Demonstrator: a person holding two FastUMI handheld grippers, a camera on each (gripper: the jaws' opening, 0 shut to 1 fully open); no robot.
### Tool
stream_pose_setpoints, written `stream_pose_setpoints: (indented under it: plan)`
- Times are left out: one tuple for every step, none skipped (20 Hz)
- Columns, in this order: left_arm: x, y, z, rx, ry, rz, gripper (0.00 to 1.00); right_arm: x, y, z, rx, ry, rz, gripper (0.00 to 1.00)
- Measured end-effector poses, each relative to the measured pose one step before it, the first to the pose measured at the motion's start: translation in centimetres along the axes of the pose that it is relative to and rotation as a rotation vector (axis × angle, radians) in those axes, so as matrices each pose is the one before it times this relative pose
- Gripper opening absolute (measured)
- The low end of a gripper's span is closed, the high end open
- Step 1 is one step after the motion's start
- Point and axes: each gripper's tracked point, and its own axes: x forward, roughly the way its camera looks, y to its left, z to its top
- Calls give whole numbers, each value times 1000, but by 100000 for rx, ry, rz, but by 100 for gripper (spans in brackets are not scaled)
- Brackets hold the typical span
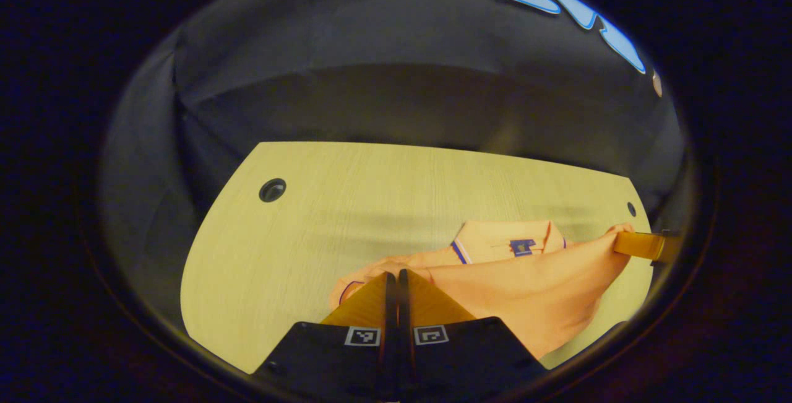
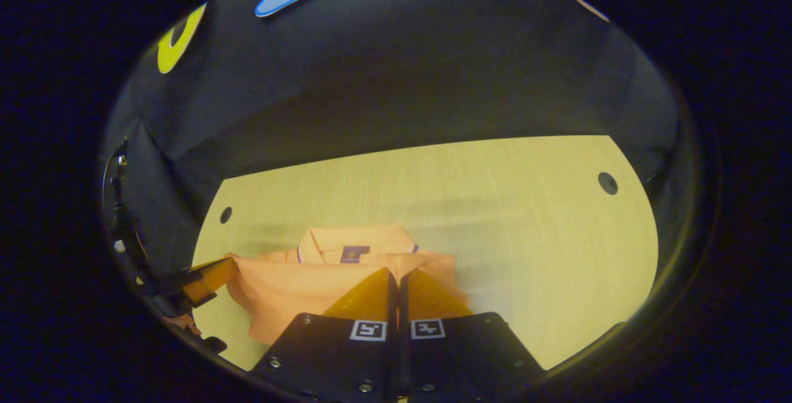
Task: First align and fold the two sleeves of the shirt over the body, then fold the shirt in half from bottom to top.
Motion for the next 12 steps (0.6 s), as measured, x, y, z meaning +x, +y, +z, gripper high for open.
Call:
stream_pose_setpoints:
  plan:
    - [683,-64,431,624,-755,-227,5,677,-146,888,412,-970,-106,0]
    - [630,-170,375,663,-811,-279,5,749,-185,570,307,-940,-101,0]
    - [612,-226,573,469,-865,-178,5,659,-149,412,133,-854,-222,0]
    - [653,-253,415,116,-518,-433,5,631,-160,519,83,-754,-373,0]
    - [566,-333,408,-169,-456,-510,5,521,-230,356,183,-687,-395,0]
    - [838,-442,455,50,-553,-383,5,723,-376,206,353,-729,-317,0]
    - [644,-176,252,349,-556,-135,5,752,-315,48,371,-414,-340,0]
    - [508,8,126,561,-773,-226,5,699,-294,106,206,-171,-392,0]
    - [594,-95,175,593,-558,-360,5,607,-264,-78,252,-43,-387,0]
    - [893,-70,23,843,-271,-147,5,596,-183,8,311,-47,-229,0]
    - [776,-132,-148,938,-40,-75,5,280,-158,-224,-22,15,-78,0]
    - [578,-96,-245,565,-7,-87,5,110,-38,-246,-128,8,-258,0]
